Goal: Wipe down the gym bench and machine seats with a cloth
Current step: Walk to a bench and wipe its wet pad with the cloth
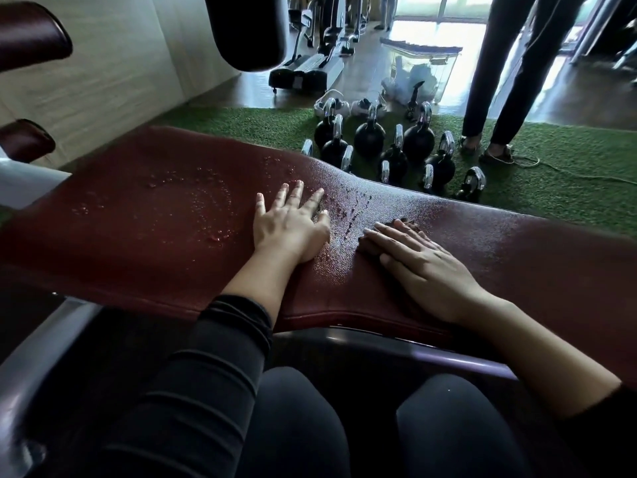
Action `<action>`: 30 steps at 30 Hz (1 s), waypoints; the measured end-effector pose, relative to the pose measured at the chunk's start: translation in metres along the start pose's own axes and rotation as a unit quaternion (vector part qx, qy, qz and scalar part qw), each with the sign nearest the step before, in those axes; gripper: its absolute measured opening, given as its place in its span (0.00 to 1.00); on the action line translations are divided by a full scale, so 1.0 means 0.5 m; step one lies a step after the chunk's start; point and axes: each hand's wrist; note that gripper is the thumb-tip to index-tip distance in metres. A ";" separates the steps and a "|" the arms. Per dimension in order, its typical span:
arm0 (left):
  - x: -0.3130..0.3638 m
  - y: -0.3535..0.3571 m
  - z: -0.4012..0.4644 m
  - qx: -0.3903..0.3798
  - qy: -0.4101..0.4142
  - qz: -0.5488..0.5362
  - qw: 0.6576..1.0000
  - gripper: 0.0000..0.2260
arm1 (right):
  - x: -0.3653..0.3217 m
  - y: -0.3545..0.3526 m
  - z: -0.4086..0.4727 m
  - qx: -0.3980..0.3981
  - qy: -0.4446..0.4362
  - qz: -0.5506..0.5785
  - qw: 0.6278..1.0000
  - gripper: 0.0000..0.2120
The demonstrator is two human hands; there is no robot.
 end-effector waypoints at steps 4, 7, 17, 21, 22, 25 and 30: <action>0.000 -0.001 0.022 0.009 -0.008 -0.004 1.000 0.24 | 0.000 -0.009 0.090 -0.022 0.017 0.011 1.000 0.21; -0.002 -0.001 0.038 0.016 -0.013 -0.008 1.000 0.24 | -0.009 -0.011 0.146 -0.038 0.024 -0.003 0.999 0.22; -0.002 0.003 0.069 0.026 -0.020 -0.012 0.999 0.24 | -0.014 -0.005 0.229 -0.012 0.021 -0.014 1.000 0.23; -0.002 0.002 0.070 0.031 -0.023 -0.007 0.999 0.24 | -0.004 -0.014 0.334 -0.001 0.011 -0.025 1.000 0.23; -0.003 0.002 0.070 0.029 -0.022 -0.007 0.999 0.24 | 0.006 -0.021 0.353 -0.002 0.017 -0.015 1.000 0.22; -0.004 0.002 0.069 0.026 -0.019 -0.011 0.999 0.24 | 0.046 -0.039 0.367 -0.006 0.061 0.026 0.998 0.21; -0.003 0.004 0.071 0.037 -0.023 -0.014 0.999 0.26 | 0.064 -0.034 0.271 -0.004 0.052 -0.033 0.998 0.22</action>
Point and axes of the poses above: each hand's wrist, its own z-axis towards the middle knuckle, its own y-axis out of the palm, x = y × z, and after that the axes turned 6 degrees about -x, right-handed
